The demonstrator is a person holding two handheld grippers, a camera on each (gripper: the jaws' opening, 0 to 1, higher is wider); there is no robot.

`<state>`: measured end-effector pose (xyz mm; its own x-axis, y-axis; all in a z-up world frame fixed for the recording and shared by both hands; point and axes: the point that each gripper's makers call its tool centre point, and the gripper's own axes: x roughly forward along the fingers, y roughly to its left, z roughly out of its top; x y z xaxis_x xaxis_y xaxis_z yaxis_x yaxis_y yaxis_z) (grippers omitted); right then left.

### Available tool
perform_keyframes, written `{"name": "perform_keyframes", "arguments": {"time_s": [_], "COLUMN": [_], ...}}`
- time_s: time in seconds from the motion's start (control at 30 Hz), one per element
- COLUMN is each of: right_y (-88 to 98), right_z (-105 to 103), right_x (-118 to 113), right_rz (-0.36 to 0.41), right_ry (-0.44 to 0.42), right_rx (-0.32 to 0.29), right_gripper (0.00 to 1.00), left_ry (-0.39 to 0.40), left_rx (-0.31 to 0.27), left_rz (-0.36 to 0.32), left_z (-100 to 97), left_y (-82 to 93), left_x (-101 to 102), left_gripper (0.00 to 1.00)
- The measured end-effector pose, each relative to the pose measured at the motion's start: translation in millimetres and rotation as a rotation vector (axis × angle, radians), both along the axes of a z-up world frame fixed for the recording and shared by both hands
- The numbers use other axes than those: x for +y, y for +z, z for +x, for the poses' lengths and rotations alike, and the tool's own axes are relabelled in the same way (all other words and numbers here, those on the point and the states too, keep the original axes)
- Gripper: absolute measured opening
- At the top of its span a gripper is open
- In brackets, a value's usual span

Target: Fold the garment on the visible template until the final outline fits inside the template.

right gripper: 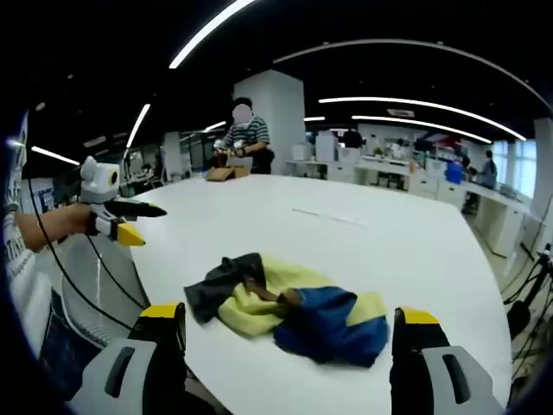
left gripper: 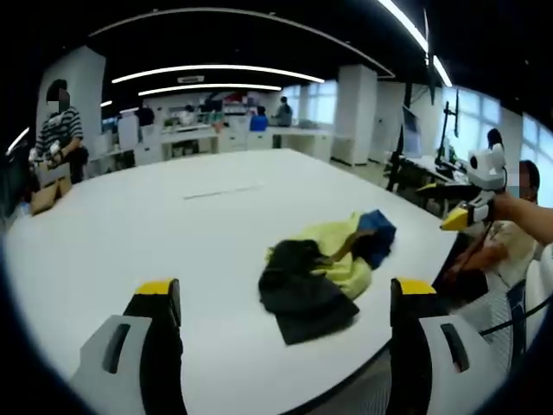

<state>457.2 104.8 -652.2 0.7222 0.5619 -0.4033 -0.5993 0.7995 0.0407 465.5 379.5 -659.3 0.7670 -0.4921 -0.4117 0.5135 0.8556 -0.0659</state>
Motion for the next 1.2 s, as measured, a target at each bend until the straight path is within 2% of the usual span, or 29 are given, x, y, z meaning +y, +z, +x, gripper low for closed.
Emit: {"name": "perform_keyframes", "arguments": {"time_s": [0.47,1.2], "right_y": [-0.8,-4.6], "right_z": [-3.6,-1.5], "right_x": [4.5,-0.1], "right_rz": [-0.006,-0.008], "right_ry": [0.018,0.018], "right_rx": [0.003,0.014], "right_gripper": [0.99,0.99], "left_ry": [-0.007,-0.035], "left_rx": [0.01,0.02], "left_rz": [0.002,0.018], "left_z": [-6.3,-1.2], "left_y": [1.5,4.8], "left_x": [-3.9,-14.2], "left_gripper": [0.97,0.94]}}
